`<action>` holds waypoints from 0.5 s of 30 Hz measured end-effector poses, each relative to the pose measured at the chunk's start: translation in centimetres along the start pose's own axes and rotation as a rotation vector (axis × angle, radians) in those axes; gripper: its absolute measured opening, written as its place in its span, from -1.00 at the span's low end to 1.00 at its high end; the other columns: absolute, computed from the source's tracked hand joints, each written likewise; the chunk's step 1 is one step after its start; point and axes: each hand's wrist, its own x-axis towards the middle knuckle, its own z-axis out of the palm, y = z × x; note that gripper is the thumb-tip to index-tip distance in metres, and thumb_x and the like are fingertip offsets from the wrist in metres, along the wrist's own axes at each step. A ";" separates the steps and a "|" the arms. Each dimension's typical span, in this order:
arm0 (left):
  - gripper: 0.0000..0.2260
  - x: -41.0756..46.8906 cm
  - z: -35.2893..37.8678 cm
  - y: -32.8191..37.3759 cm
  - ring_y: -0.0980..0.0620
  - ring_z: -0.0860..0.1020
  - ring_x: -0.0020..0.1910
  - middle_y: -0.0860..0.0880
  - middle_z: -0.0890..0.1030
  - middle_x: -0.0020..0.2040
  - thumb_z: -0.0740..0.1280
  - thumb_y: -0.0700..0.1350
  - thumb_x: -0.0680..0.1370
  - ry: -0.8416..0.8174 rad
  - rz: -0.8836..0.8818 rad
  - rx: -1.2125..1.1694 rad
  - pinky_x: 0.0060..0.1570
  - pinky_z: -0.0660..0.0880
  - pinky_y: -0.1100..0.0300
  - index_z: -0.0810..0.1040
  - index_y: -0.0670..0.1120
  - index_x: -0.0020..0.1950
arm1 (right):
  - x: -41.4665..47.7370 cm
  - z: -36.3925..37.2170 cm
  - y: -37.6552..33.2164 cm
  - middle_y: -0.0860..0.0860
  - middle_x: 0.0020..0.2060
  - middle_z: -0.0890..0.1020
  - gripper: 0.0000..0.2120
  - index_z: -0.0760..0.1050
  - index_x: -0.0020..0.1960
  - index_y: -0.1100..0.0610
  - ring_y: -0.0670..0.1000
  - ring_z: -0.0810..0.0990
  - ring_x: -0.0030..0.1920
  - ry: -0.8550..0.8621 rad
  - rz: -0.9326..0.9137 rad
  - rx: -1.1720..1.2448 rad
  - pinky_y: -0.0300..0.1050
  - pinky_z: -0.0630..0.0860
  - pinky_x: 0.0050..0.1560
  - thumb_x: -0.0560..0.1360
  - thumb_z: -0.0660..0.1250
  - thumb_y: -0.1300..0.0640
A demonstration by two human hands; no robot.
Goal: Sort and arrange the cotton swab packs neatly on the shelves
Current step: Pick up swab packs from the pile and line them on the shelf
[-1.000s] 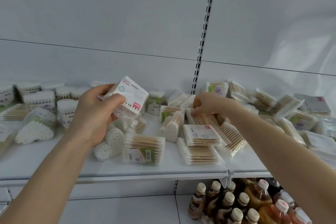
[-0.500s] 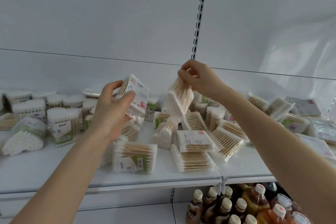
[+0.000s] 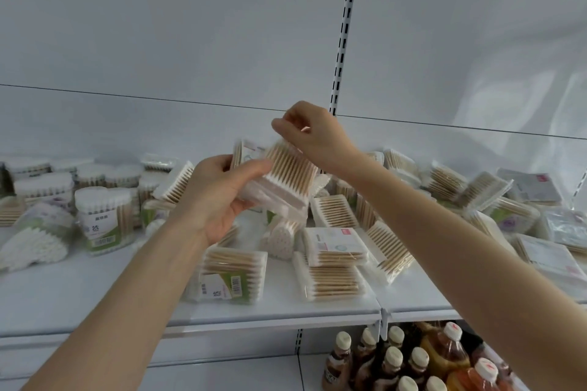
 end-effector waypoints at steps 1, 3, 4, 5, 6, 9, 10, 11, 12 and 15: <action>-0.99 0.1 -0.1 -0.2 0.07 0.63 -0.38 -0.04 0.66 -0.36 0.35 -0.28 0.46 0.030 0.008 0.014 -0.38 0.60 0.20 0.56 -0.21 -0.15 | -0.1 -0.6 0.5 -0.03 -0.28 0.55 -0.85 0.43 -0.11 0.14 -0.11 0.51 -0.32 -0.014 0.070 0.064 -0.30 0.44 -0.29 0.56 0.22 0.07; -0.93 0.3 -0.5 -0.5 0.10 0.62 -0.41 -0.01 0.65 -0.39 0.33 -0.32 0.47 0.075 0.031 0.047 -0.35 0.57 0.23 0.56 -0.18 -0.18 | -0.3 -2.1 2.4 0.06 -0.26 0.59 -0.80 0.47 -0.14 0.19 -0.06 0.52 -0.34 -0.132 0.178 -0.079 -0.20 0.48 -0.28 0.57 0.19 0.10; -0.91 0.3 -0.8 -0.6 0.11 0.61 -0.42 0.00 0.65 -0.40 0.33 -0.32 0.47 0.093 0.039 0.058 -0.35 0.56 0.24 0.56 -0.17 -0.18 | -0.6 -2.7 3.7 0.04 -0.29 0.58 -0.78 0.47 -0.19 0.19 -0.07 0.49 -0.36 -0.263 0.215 -0.265 -0.19 0.45 -0.28 0.56 0.22 0.09; -0.90 0.4 -1.0 -0.7 0.11 0.61 -0.42 0.01 0.65 -0.41 0.32 -0.32 0.48 0.111 0.046 0.062 -0.35 0.55 0.24 0.56 -0.16 -0.18 | -1.0 -3.0 4.9 -0.01 -0.33 0.54 -0.76 0.45 -0.24 0.15 -0.10 0.45 -0.37 -0.420 0.255 -0.434 -0.22 0.41 -0.28 0.54 0.26 0.04; -0.90 0.4 -1.1 -0.7 0.11 0.61 -0.43 0.01 0.64 -0.41 0.32 -0.32 0.48 0.123 0.054 0.053 -0.35 0.55 0.24 0.55 -0.15 -0.19 | -1.4 -2.9 6.0 -0.06 -0.34 0.50 -0.77 0.44 -0.24 0.11 -0.11 0.43 -0.35 -0.573 0.310 -0.556 -0.25 0.39 -0.24 0.50 0.31 -0.01; -0.90 0.5 -1.2 -0.8 0.11 0.61 -0.43 -0.01 0.64 -0.39 0.32 -0.33 0.47 0.155 0.072 0.026 -0.40 0.54 0.27 0.55 -0.16 -0.18 | -2.6 -2.2 7.6 -0.02 0.05 0.54 -0.51 0.41 0.25 0.13 0.02 0.51 0.07 -0.767 0.421 -0.663 -0.10 0.43 0.10 0.41 0.40 -0.07; -0.91 0.5 -1.2 -0.8 0.11 0.61 -0.43 -0.02 0.63 -0.38 0.33 -0.32 0.47 0.163 0.077 0.023 -0.41 0.54 0.28 0.55 -0.15 -0.17 | -2.8 -2.1 7.7 0.01 0.22 0.49 -0.39 0.32 0.36 0.11 0.07 0.46 0.21 -0.760 0.434 -0.663 -0.03 0.40 0.19 0.40 0.42 -0.06; -0.91 0.6 -1.2 -0.8 0.11 0.61 -0.43 -0.02 0.63 -0.36 0.33 -0.32 0.47 0.171 0.078 0.020 -0.41 0.54 0.29 0.54 -0.15 -0.16 | -2.8 -1.9 7.9 0.01 0.30 0.43 -0.34 0.27 0.40 0.09 0.09 0.41 0.28 -0.738 0.422 -0.657 0.01 0.39 0.22 0.39 0.43 -0.05; -0.92 0.5 -1.2 -0.8 0.10 0.61 -0.43 -0.03 0.63 -0.35 0.33 -0.32 0.47 0.177 0.077 0.018 -0.41 0.55 0.28 0.54 -0.16 -0.16 | -2.7 -1.8 8.1 0.01 0.33 0.40 -0.33 0.26 0.41 0.07 0.10 0.40 0.29 -0.733 0.401 -0.663 0.02 0.39 0.22 0.39 0.43 -0.05; -0.94 0.7 -1.4 -1.1 0.08 0.62 -0.41 -0.05 0.63 -0.32 0.32 -0.31 0.48 0.186 0.077 0.024 -0.38 0.55 0.25 0.54 -0.17 -0.14 | -2.4 -1.6 8.8 0.02 0.28 0.42 -0.38 0.29 0.37 0.06 0.09 0.44 0.23 -0.746 0.363 -0.682 -0.01 0.46 0.15 0.39 0.44 -0.02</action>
